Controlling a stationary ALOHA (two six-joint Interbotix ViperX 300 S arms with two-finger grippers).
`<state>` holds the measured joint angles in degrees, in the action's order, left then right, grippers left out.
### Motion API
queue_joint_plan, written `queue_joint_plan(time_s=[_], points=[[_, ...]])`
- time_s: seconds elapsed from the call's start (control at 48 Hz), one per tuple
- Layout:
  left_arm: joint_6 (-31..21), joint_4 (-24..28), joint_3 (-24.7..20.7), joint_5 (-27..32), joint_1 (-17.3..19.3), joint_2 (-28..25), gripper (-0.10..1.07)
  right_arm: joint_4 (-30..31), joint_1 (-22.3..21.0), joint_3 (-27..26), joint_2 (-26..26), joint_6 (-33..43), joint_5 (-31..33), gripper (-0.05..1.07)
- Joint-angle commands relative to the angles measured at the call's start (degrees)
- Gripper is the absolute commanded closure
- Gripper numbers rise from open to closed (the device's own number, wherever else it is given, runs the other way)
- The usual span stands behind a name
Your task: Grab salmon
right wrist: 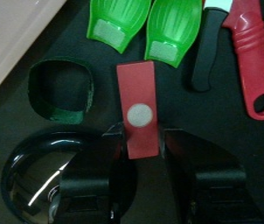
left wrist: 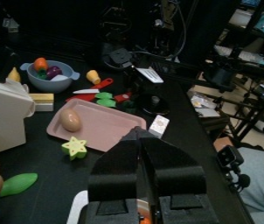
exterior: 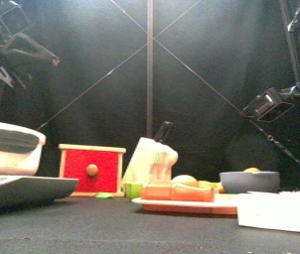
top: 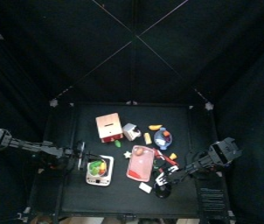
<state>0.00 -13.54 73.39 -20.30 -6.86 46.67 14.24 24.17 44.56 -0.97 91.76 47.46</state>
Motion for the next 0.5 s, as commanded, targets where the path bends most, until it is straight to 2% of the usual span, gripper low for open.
queue_joint_plan(time_s=[0.0,0.125,0.479], points=[[0.0,0.0,-0.8,-0.6,0.1,-0.1,0.63,0.5,0.1,-1.8,-3.8,0.0,1.1,0.49],[0.0,0.0,-0.8,-0.6,0.1,-0.1,0.63,1.5,0.3,-2.3,-5.5,0.4,2.2,0.49],[0.3,0.2,-0.8,-0.6,0.3,-0.1,0.63,5.2,-0.2,-4.0,-6.2,-0.4,1.8,0.49]])
